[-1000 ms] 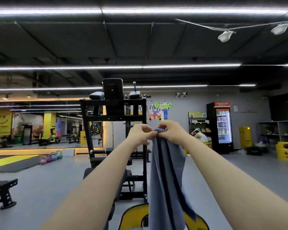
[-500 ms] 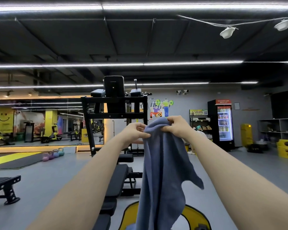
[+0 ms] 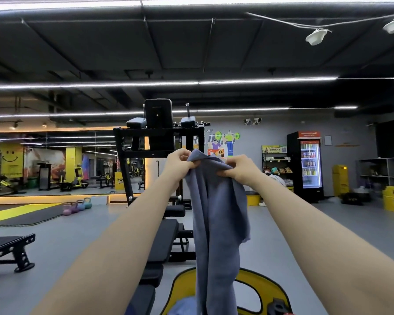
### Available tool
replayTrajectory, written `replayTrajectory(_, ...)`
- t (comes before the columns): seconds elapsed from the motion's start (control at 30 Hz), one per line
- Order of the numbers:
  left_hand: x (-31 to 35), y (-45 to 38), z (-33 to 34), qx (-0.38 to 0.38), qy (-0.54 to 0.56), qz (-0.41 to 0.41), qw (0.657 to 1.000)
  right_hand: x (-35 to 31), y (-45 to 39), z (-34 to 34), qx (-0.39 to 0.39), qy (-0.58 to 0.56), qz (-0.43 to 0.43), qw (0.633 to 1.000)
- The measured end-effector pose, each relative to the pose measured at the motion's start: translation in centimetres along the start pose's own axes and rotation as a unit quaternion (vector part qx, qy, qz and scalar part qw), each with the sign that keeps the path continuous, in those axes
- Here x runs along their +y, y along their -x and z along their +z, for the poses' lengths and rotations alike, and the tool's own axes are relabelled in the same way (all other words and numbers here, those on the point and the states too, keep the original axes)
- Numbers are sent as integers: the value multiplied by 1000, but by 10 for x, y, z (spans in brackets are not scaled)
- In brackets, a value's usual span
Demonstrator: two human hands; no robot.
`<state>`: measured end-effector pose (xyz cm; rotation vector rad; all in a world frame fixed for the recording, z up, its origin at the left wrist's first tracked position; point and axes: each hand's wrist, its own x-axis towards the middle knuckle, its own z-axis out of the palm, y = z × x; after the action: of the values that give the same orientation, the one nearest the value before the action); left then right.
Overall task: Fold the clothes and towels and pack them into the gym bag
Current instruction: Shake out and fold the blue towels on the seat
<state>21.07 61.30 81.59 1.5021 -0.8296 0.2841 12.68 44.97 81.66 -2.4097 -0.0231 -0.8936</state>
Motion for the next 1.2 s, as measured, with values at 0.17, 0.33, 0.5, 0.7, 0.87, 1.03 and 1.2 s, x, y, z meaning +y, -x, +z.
replayTrajectory(0.17, -10, -2, -16, 22, 26, -17, 999, 26, 8, -8, 31, 8, 61, 998)
replayTrajectory(0.33, -21, 1, -27, 31, -7, -24, 999, 46, 11, -10, 84, -15, 93, 992)
replayTrajectory(0.5, -28, 11, -30, 26, -61, -37, 997, 47, 19, -7, 111, -5, 92, 990)
replayTrajectory(0.7, -30, 18, -26, 70, -52, -46, 995, 40, 26, -5, 167, 8, 64, 984)
replayTrajectory(0.87, -30, 25, -32, 82, -55, -33, 995, 40, 39, -19, 215, 49, 66, 973)
replayTrajectory(1.03, -26, 41, -29, 79, -21, -34, 996, 41, 59, -28, 228, 95, 74, 966)
replayTrajectory(1.2, -20, 60, -21, 69, -43, -15, 997, 40, 80, -32, 221, 112, 66, 967)
